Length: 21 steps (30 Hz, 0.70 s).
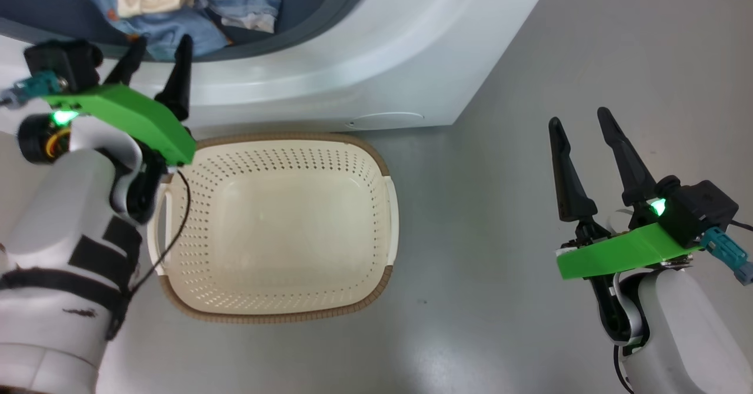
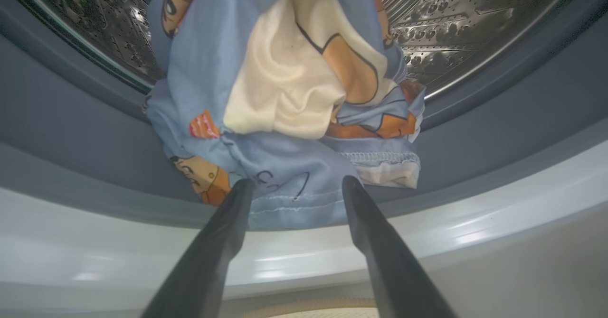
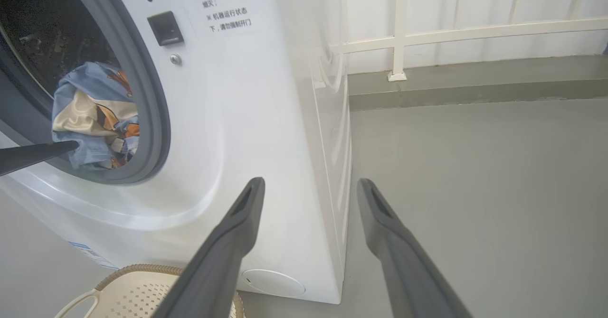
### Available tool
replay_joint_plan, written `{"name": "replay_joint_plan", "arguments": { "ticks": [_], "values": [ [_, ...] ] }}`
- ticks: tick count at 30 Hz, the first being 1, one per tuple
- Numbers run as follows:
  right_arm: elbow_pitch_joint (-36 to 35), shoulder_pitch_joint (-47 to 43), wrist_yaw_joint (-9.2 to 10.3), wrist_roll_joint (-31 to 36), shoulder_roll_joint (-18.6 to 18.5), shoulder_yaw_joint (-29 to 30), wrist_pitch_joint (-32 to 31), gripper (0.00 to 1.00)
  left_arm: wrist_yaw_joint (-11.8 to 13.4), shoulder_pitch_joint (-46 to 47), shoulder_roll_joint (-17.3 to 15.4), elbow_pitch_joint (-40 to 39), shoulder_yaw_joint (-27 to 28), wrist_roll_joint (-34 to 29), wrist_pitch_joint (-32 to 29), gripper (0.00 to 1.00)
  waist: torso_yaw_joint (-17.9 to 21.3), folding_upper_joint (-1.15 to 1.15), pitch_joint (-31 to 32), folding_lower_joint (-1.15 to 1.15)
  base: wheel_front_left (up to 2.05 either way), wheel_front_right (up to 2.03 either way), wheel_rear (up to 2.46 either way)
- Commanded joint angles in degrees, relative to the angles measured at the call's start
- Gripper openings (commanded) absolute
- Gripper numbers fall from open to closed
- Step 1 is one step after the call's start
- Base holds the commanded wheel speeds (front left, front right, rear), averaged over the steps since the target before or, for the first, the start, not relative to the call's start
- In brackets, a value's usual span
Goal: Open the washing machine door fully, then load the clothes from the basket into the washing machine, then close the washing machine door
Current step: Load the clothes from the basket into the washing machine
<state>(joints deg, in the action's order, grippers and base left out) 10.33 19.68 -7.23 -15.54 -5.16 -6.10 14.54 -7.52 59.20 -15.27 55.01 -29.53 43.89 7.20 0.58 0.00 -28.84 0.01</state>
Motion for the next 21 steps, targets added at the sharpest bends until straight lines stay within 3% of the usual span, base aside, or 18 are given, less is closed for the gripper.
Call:
{"name": "replay_joint_plan", "arguments": {
  "ticks": [1,12,13,14,15,16,21],
  "values": [
    [-1.6,0.8,-0.25,1.1,0.5,-1.1,0.5,1.0,0.0,2.4,-3.1,-0.1,0.9,0.6,-0.2,1.0,0.9,0.0,-1.2,-0.01,0.0,0.0,0.0],
    [-2.5,1.2,-0.25,1.6,1.2,-1.0,0.5,1.0,0.0,10.1,-5.3,4.8,-3.9,3.6,-7.1,1.0,2.6,0.0,-3.2,-0.01,0.0,0.0,0.0],
    [-2.6,1.1,-0.25,1.6,1.2,-1.0,0.5,1.0,0.0,10.8,-5.5,5.5,-4.2,3.8,-7.8,0.91,2.7,0.0,-3.3,-0.01,0.0,0.0,0.0],
    [-2.7,0.9,-0.25,1.7,1.3,-0.9,0.5,1.0,0.0,11.5,-5.6,6.4,-4.5,3.9,-8.5,0.5,2.9,0.0,-3.3,-0.01,0.0,0.0,0.0],
    [-2.8,0.8,-0.25,1.8,1.4,-0.9,0.5,1.0,0.0,12.0,-5.6,7.1,-4.8,4.0,-9.4,0.29,3.0,0.0,-3.4,-0.01,0.0,0.0,0.0],
    [-2.8,0.7,-0.25,1.8,1.4,-0.8,0.5,1.0,0.0,12.5,-5.5,7.7,-5.1,4.1,-10.0,0.0,3.0,0.0,-3.5,-0.01,0.0,0.0,0.0],
    [-3.0,0.4,-0.25,1.9,1.5,-0.8,0.5,1.0,0.0,14.3,-4.8,9.4,-6.5,4.2,-10.2,0.0,3.3,0.0,-3.5,-0.01,0.0,0.0,0.0]
  ]
}}
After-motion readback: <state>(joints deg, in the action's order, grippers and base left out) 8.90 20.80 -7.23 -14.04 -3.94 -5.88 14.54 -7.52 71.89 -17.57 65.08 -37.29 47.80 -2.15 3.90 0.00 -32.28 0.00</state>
